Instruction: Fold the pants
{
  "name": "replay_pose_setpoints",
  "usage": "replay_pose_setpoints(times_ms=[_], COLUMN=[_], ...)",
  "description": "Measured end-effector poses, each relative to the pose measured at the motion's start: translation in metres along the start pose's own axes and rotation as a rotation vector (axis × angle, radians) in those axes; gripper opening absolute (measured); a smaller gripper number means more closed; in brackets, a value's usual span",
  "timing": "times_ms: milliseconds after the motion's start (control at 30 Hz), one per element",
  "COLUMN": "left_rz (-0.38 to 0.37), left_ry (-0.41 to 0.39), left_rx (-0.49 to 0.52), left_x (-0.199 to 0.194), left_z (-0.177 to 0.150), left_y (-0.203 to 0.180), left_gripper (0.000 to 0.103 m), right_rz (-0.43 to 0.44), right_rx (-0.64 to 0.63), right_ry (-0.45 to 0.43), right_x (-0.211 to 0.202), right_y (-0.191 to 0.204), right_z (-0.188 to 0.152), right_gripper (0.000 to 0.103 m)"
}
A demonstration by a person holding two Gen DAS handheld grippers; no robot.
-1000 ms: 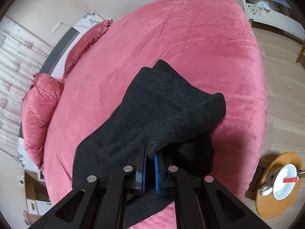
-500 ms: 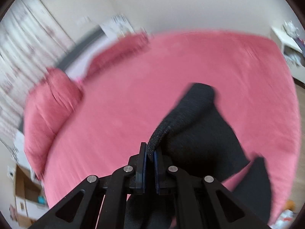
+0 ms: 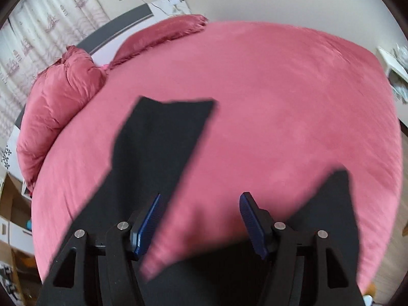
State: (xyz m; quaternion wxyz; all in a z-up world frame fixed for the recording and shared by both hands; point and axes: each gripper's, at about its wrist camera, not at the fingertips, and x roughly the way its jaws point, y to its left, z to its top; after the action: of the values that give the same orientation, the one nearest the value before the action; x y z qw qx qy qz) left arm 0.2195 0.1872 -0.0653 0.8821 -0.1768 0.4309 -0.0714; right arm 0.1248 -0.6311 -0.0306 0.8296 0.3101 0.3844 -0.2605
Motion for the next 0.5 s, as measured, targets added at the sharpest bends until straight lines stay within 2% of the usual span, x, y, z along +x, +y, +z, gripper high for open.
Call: replay_pose_setpoints(times_ms=[133, 267, 300, 333, 400, 500], left_rz=[-0.055, -0.104, -0.114, -0.11, -0.114, -0.129], left_ry=[0.088, 0.181, 0.193, 0.163, 0.14, 0.14], left_rx=[0.008, -0.054, -0.074, -0.064, -0.032, -0.057], left_x=[-0.02, -0.025, -0.027, -0.035, -0.045, -0.054], left_z=[-0.051, -0.098, -0.108, -0.116, -0.12, -0.119], left_y=[0.004, 0.007, 0.007, 0.003, -0.005, -0.007], left_gripper=[0.09, 0.091, 0.092, 0.094, 0.095, 0.094], right_rz=[-0.065, -0.163, -0.165, -0.16, -0.122, -0.03], right_rx=[0.068, 0.15, 0.183, 0.215, 0.282, 0.351], right_ry=[0.023, 0.022, 0.026, 0.032, 0.048, 0.056], right_x=[-0.038, -0.068, -0.073, -0.076, -0.075, -0.068], right_y=[-0.075, -0.14, -0.155, -0.167, -0.185, -0.2], right_z=[-0.041, -0.075, -0.084, -0.091, -0.103, -0.117], right_gripper=[0.064, 0.064, 0.064, 0.064, 0.064, 0.064])
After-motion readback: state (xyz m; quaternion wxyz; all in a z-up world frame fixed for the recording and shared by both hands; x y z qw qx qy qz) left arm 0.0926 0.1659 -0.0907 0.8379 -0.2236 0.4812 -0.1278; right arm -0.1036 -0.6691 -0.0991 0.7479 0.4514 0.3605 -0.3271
